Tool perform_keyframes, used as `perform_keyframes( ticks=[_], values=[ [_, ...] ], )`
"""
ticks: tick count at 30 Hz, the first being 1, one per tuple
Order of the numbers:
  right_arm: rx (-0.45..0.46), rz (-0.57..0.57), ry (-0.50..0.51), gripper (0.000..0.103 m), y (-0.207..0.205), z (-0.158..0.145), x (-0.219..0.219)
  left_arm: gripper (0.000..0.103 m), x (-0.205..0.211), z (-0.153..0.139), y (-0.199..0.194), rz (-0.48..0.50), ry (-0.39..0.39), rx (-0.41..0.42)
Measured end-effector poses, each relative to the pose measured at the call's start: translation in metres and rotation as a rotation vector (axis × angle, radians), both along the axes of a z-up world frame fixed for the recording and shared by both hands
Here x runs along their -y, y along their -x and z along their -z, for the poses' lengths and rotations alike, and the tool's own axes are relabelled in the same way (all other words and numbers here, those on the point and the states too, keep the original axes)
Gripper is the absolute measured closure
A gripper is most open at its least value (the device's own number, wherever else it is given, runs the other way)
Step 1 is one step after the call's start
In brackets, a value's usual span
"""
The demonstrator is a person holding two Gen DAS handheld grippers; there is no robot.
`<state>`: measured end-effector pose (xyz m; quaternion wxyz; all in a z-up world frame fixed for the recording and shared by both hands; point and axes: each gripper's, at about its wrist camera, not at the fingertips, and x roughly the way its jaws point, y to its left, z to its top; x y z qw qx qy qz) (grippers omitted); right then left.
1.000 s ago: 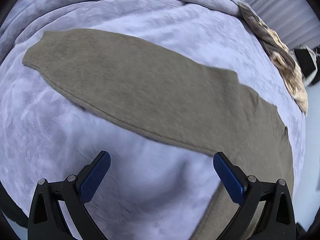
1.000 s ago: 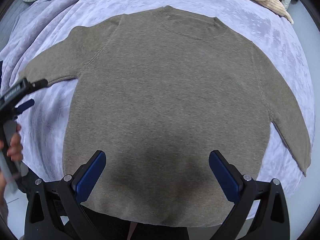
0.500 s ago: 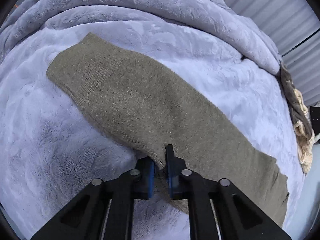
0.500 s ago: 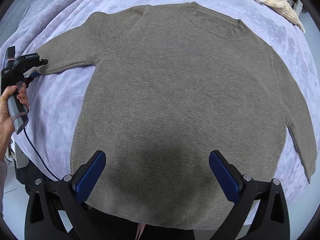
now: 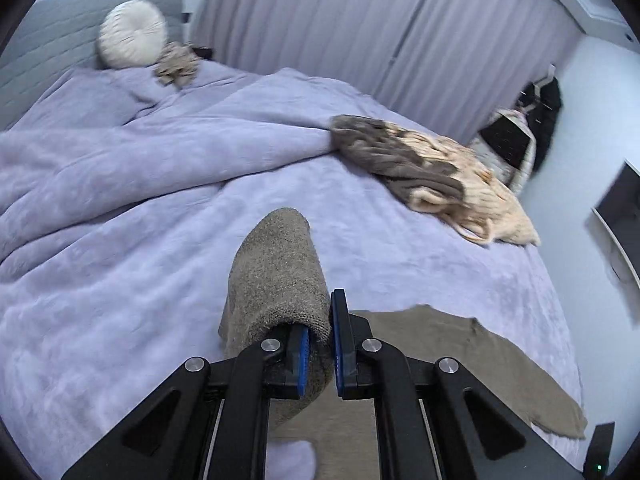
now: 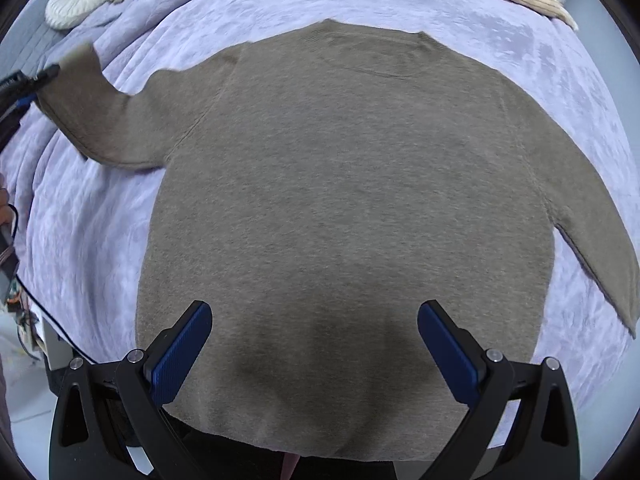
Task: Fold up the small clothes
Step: 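Fold the held sleeve across the sweater body and open the left gripper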
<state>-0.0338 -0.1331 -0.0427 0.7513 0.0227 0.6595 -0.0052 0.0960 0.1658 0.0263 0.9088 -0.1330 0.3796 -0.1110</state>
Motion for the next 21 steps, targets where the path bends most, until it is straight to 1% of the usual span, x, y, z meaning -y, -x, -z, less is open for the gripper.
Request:
perform_keyframes(
  ticks=[2, 4, 6, 7, 9, 10, 12, 14, 16, 17, 18, 19, 20, 21],
  values=[
    [0.010, 0.037, 0.000, 0.000, 0.001, -0.003, 0.016, 0.092, 0.049, -0.004, -0.003, 0.107, -0.014, 0.006],
    [0.017, 0.076, 0.000, 0.000, 0.004, -0.004, 0.033, 0.092, 0.097, 0.004, -0.010, 0.188, -0.038, -0.018],
    [0.015, 0.120, 0.002, 0.000, 0.007, -0.002, 0.051, 0.092, 0.142, 0.020, -0.010, 0.262, -0.057, -0.056],
    [0.012, 0.140, 0.002, 0.000, 0.009, -0.001, 0.060, 0.092, 0.164, 0.031, -0.010, 0.303, -0.079, -0.088],
    [0.000, 0.178, 0.006, 0.000, 0.014, 0.005, 0.077, 0.092, 0.199, 0.053, -0.003, 0.360, -0.148, -0.128],
    [-0.009, 0.196, 0.008, 0.000, 0.017, 0.008, 0.086, 0.092, 0.214, 0.062, 0.001, 0.383, -0.184, -0.149],
    [-0.024, 0.222, 0.013, 0.000, 0.021, 0.012, 0.099, 0.092, 0.237, 0.087, 0.005, 0.435, -0.253, -0.221],
    [-0.038, 0.244, 0.016, 0.000, 0.024, 0.016, 0.111, 0.091, 0.246, 0.105, 0.014, 0.459, -0.297, -0.275],
    [-0.040, 0.256, 0.018, 0.000, 0.025, 0.017, 0.119, 0.091, 0.248, 0.111, 0.023, 0.450, -0.327, -0.279],
    [-0.037, 0.258, 0.020, 0.000, 0.023, 0.016, 0.121, 0.078, 0.245, 0.109, 0.028, 0.440, -0.334, -0.275],
    [-0.033, 0.256, 0.022, 0.000, 0.021, 0.016, 0.122, 0.063, 0.239, 0.105, 0.031, 0.427, -0.332, -0.271],
    [-0.027, 0.249, 0.025, 0.000, 0.019, 0.015, 0.122, 0.030, 0.233, 0.100, 0.032, 0.410, -0.324, -0.263],
    [-0.018, 0.238, 0.029, 0.000, 0.015, 0.013, 0.121, 0.023, 0.223, 0.091, 0.035, 0.383, -0.314, -0.237],
    [-0.006, 0.222, 0.033, 0.000, 0.010, 0.012, 0.119, 0.023, 0.212, 0.084, 0.035, 0.362, -0.308, -0.210]
  ],
)
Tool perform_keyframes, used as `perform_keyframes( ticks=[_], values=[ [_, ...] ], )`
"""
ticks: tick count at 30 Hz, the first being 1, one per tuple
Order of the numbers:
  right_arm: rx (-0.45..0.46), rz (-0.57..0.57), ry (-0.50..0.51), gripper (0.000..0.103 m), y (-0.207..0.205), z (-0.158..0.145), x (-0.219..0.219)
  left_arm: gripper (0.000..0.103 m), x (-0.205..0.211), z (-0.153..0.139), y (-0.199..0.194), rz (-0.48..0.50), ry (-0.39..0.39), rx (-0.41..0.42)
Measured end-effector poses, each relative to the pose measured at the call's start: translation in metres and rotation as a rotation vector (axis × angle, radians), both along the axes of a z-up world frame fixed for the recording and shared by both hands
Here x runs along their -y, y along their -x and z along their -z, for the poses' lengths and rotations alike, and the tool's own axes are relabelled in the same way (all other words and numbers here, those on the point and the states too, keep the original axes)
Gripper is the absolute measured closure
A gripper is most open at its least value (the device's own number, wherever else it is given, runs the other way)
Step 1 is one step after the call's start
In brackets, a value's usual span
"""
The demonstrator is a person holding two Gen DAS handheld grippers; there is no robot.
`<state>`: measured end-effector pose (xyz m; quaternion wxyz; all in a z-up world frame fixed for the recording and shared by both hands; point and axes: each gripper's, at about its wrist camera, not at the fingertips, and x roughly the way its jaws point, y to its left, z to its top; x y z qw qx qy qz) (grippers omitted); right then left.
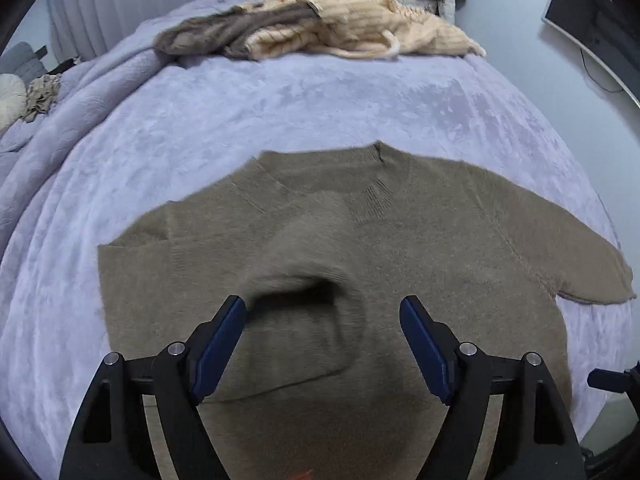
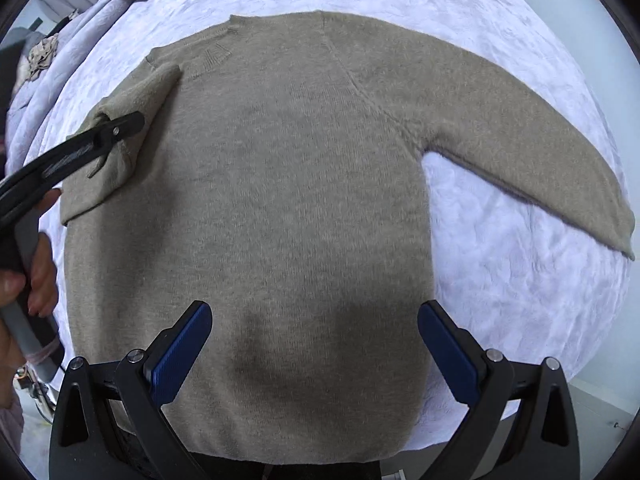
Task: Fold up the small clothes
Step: 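Fold the held sleeve across the sweater body and open the left gripper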
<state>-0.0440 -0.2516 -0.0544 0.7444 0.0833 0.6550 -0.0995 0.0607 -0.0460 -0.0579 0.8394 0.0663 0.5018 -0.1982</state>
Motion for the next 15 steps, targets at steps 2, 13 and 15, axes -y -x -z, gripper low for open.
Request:
perform_keyframes(
  ticks=[2, 13, 15],
  values=[
    [0.032, -0.045, 0.017, 0.000, -0.010, -0.003, -0.005, 0.023, -0.024, -0.012, 0.002, -0.022, 0.000, 0.018],
    [0.210, -0.658, 0.217, 0.003, -0.107, 0.004, -0.141, 0.023, -0.177, 0.060, -0.084, -0.453, 0.115, -0.264],
    [0.222, -0.766, 0.297, 0.007, -0.120, 0.021, -0.166, 0.023, -0.181, 0.075, -0.092, -0.459, 0.126, -0.297]
  ],
)
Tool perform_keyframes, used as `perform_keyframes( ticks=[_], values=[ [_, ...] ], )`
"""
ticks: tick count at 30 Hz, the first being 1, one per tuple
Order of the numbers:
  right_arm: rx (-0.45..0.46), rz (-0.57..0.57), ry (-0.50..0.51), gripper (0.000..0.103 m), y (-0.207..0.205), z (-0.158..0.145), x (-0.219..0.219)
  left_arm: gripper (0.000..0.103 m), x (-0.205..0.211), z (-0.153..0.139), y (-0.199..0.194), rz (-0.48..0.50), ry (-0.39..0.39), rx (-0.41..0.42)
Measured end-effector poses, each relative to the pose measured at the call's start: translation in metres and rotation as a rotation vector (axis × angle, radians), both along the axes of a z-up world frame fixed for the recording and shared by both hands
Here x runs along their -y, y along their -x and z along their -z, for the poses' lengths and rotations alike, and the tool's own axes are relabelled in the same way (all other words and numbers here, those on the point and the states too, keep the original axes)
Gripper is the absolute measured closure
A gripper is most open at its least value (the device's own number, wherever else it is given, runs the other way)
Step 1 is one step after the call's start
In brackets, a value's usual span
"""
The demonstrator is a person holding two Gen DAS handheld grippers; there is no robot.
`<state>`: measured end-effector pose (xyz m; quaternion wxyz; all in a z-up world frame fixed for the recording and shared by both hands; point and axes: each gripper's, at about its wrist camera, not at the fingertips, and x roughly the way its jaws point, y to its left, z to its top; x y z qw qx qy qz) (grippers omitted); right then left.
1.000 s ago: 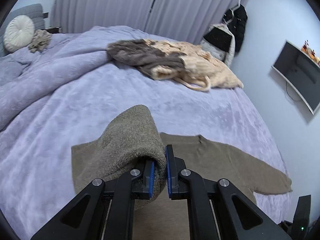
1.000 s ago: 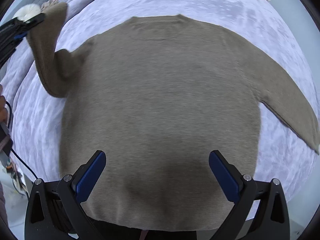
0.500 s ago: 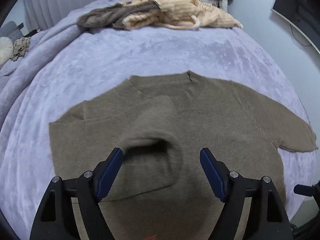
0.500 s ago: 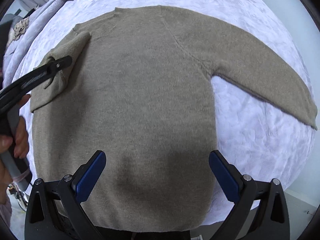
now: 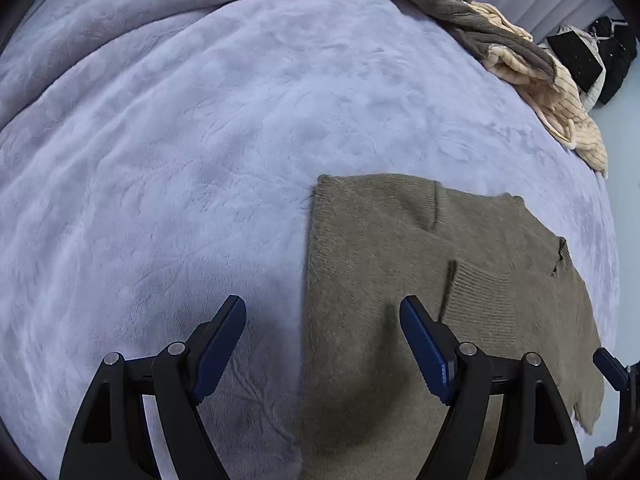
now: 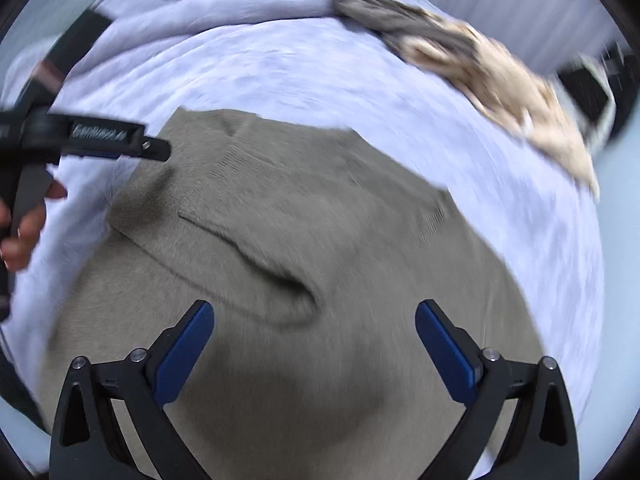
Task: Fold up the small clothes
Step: 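Fold the held sleeve across the sweater body and open the left gripper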
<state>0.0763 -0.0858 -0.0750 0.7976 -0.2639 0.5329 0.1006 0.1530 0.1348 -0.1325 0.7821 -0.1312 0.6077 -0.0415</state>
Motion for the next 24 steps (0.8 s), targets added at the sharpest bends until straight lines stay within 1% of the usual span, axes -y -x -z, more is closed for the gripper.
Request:
perform_keyframes(
  ticks=[1, 3, 4, 5, 6, 7, 8, 9, 10, 11, 12, 13, 14, 15, 16, 17, 18, 19, 20, 21, 22, 23, 24],
  values=[
    [0.012, -0.034, 0.039, 0.009, -0.005, 0.008, -0.008, 0.023, 0.000, 0.007, -0.003, 0.002, 0.017, -0.018],
    [0.012, -0.088, 0.133, 0.009, -0.018, 0.030, -0.022, 0.023, 0.001, 0.017, -0.008, -0.003, 0.033, -0.040],
    [0.003, -0.103, 0.183, 0.014, -0.023, 0.040, -0.025, 0.023, 0.003, 0.019, -0.008, -0.003, 0.029, -0.036],
    [-0.005, -0.118, 0.219, 0.022, -0.028, 0.050, -0.027, 0.033, 0.006, 0.018, -0.007, -0.003, 0.025, -0.024],
    [-0.016, -0.119, 0.216, 0.057, -0.031, 0.053, -0.026, 0.043, 0.008, 0.016, -0.007, 0.001, 0.022, -0.011],
    [-0.023, -0.092, 0.181, 0.092, -0.034, 0.050, -0.020, 0.061, 0.009, 0.015, -0.006, 0.008, 0.029, -0.006],
    [-0.014, -0.024, 0.106, 0.092, -0.039, 0.041, -0.010, 0.067, 0.010, 0.016, -0.007, 0.015, 0.049, -0.009],
    [-0.001, 0.050, 0.001, 0.092, -0.044, 0.030, 0.004, 0.067, 0.010, 0.015, -0.008, 0.013, 0.046, -0.010],
    [0.012, 0.141, -0.127, 0.092, -0.044, 0.016, 0.025, 0.067, 0.011, 0.014, -0.009, 0.016, 0.040, -0.008],
    [0.028, 0.245, -0.277, 0.092, -0.042, 0.003, 0.053, 0.067, 0.013, 0.013, -0.008, 0.023, 0.030, -0.005],
    [0.045, 0.349, -0.384, 0.092, -0.038, -0.005, 0.080, 0.067, 0.013, 0.014, -0.013, 0.028, 0.022, -0.003],
    [0.056, 0.461, -0.460, 0.092, -0.031, -0.008, 0.107, 0.067, 0.014, 0.014, -0.014, 0.037, 0.014, -0.001],
    [0.043, 0.601, -0.565, 0.092, -0.022, -0.005, 0.141, 0.067, 0.015, 0.013, -0.013, 0.043, 0.008, 0.000],
    [0.008, 0.703, -0.675, 0.092, -0.015, 0.004, 0.167, 0.067, 0.015, 0.014, -0.015, 0.044, 0.006, 0.000],
    [-0.039, 0.801, -0.785, 0.092, -0.008, 0.016, 0.190, 0.064, 0.016, 0.015, -0.016, 0.043, 0.004, -0.004],
    [-0.084, 0.894, -0.881, 0.089, 0.001, 0.030, 0.210, 0.056, 0.015, 0.015, -0.016, 0.042, -0.002, -0.007],
    [-0.105, 0.957, -0.915, 0.084, 0.009, 0.038, 0.224, 0.055, 0.015, 0.016, -0.016, 0.040, -0.009, -0.008],
    [-0.118, 0.987, -0.926, 0.072, 0.014, 0.043, 0.232, 0.055, 0.015, 0.017, -0.017, 0.041, -0.010, -0.010],
    [-0.115, 0.994, -0.956, 0.061, 0.018, 0.044, 0.239, 0.055, 0.017, 0.018, -0.018, 0.043, -0.014, -0.011],
    [-0.103, 0.995, -1.000, 0.044, 0.023, 0.042, 0.242, 0.055, 0.018, 0.018, -0.018, 0.046, -0.019, -0.007],
    [-0.094, 1.005, -1.025, 0.040, 0.024, 0.040, 0.246, 0.055, 0.019, 0.017, -0.017, 0.052, -0.027, 0.001],
    [-0.097, 1.025, -1.020, 0.040, 0.021, 0.039, 0.248, 0.061, 0.020, 0.016, -0.017, 0.058, -0.039, 0.007],
    [-0.107, 1.045, -1.014, 0.042, 0.014, 0.040, 0.252, 0.071, 0.022, 0.014, -0.017, 0.062, -0.037, 0.013]
  ],
)
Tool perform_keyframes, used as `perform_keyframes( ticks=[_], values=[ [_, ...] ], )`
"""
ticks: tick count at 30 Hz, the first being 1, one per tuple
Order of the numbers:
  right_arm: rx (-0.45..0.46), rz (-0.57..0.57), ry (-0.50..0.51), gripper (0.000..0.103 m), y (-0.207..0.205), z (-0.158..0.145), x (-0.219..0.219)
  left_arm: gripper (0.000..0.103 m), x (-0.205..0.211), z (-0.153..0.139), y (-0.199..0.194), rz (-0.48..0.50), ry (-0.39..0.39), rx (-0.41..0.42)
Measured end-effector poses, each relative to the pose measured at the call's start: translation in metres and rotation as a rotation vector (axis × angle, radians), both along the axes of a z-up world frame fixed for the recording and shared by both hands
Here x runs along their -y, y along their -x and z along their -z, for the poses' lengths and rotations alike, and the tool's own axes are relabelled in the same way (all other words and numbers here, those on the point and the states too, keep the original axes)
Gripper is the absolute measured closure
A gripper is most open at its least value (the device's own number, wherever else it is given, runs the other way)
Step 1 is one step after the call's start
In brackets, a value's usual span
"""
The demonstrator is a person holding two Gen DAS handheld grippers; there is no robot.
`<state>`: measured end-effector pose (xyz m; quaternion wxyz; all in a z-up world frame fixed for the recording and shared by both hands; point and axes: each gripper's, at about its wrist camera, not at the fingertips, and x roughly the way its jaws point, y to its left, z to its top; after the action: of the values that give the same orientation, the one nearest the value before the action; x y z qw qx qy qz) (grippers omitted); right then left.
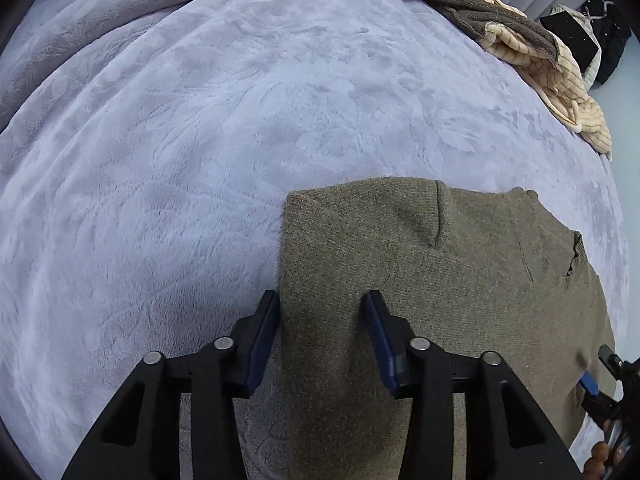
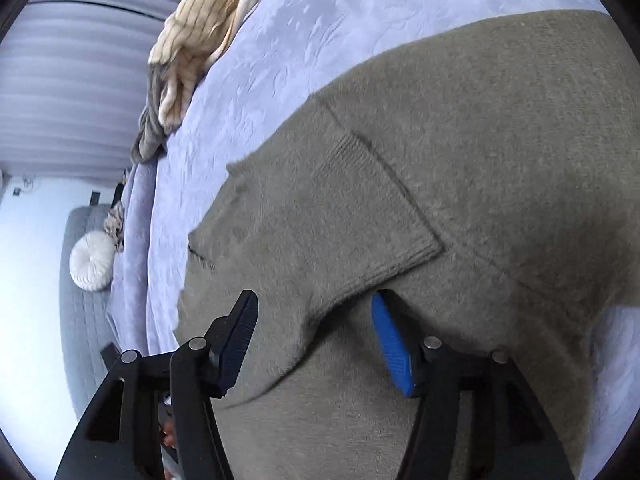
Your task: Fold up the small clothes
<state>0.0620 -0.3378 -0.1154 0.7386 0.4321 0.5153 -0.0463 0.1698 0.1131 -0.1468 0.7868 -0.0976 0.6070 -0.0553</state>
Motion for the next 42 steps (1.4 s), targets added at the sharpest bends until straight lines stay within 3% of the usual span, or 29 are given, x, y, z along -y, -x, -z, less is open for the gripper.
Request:
perform_keyframes(
  ticks=[1, 2, 4, 6, 9, 12, 17, 19, 20, 21, 22, 23, 28, 33, 34, 35, 36, 37, 39, 42],
  values=[
    [-0.021, 0.008, 0.005, 0.070, -0.006, 0.000, 0.002, 0.083, 0.001, -0.003, 0.000, 0.003, 0.008, 0.004],
    [-0.039, 0.004, 0.013, 0.094, -0.010, -0.001, 0.004, 0.084, 0.003, -0.007, -0.001, 0.003, -0.002, 0.011],
    [-0.014, -0.014, 0.035, 0.095, -0.017, -0.008, 0.005, 0.084, 0.005, -0.014, 0.000, 0.015, -0.031, 0.037],
    [0.004, -0.059, 0.120, 0.096, -0.020, -0.017, 0.003, 0.084, 0.005, -0.013, 0.000, 0.025, -0.061, 0.041],
    [-0.058, -0.082, 0.219, 0.096, -0.009, -0.010, 0.011, 0.084, -0.004, -0.010, -0.002, -0.013, -0.080, 0.023],
    [-0.081, -0.064, 0.144, 0.095, -0.001, 0.011, 0.022, 0.083, -0.015, -0.022, 0.003, -0.016, -0.067, 0.006],
    [-0.066, -0.072, 0.102, 0.074, 0.003, 0.006, 0.024, 0.083, -0.027, -0.036, 0.041, 0.075, -0.058, -0.018],
    [-0.051, -0.083, 0.084, 0.053, 0.006, 0.003, 0.020, 0.083, -0.032, -0.037, 0.064, 0.085, -0.030, -0.024],
    [-0.051, -0.089, 0.086, 0.052, 0.007, 0.002, 0.018, 0.081, -0.033, -0.038, 0.072, 0.088, -0.021, -0.021],
    [-0.058, -0.094, 0.096, 0.052, 0.008, 0.001, 0.017, 0.072, -0.034, -0.037, 0.084, 0.092, -0.021, -0.016],
    [-0.063, -0.098, 0.101, 0.052, 0.008, 0.001, 0.015, 0.039, -0.031, -0.038, 0.092, 0.095, -0.034, -0.007],
    [-0.066, -0.098, 0.102, 0.052, 0.010, 0.001, 0.014, 0.020, -0.028, -0.039, 0.100, 0.099, -0.056, 0.015],
    [-0.071, -0.111, 0.113, 0.051, 0.011, -0.002, 0.009, 0.020, -0.007, -0.032, 0.110, 0.171, -0.144, 0.044],
    [-0.071, -0.081, 0.093, 0.051, 0.009, 0.002, 0.011, 0.022, 0.001, -0.012, 0.091, 0.131, -0.226, 0.045],
    [-0.075, -0.067, 0.086, 0.051, 0.007, 0.003, 0.013, 0.028, 0.001, -0.011, 0.088, 0.122, -0.258, 0.054],
    [-0.082, -0.060, 0.085, 0.054, 0.005, 0.004, 0.013, 0.029, -0.002, -0.012, 0.087, 0.115, -0.271, 0.062],
    [-0.090, -0.060, 0.093, 0.086, 0.002, 0.003, 0.013, 0.029, -0.003, -0.013, 0.086, 0.106, -0.268, 0.068],
    [-0.098, -0.063, 0.099, 0.102, 0.001, 0.001, 0.013, 0.029, -0.007, -0.014, 0.087, 0.100, -0.262, 0.069],
    [-0.079, -0.057, 0.114, 0.103, 0.004, -0.004, 0.013, 0.028, -0.009, -0.013, 0.089, 0.106, -0.267, 0.068],
    [-0.140, -0.023, 0.163, 0.103, 0.015, 0.006, 0.022, 0.028, -0.008, -0.010, 0.090, 0.128, -0.283, 0.071]
  ],
)
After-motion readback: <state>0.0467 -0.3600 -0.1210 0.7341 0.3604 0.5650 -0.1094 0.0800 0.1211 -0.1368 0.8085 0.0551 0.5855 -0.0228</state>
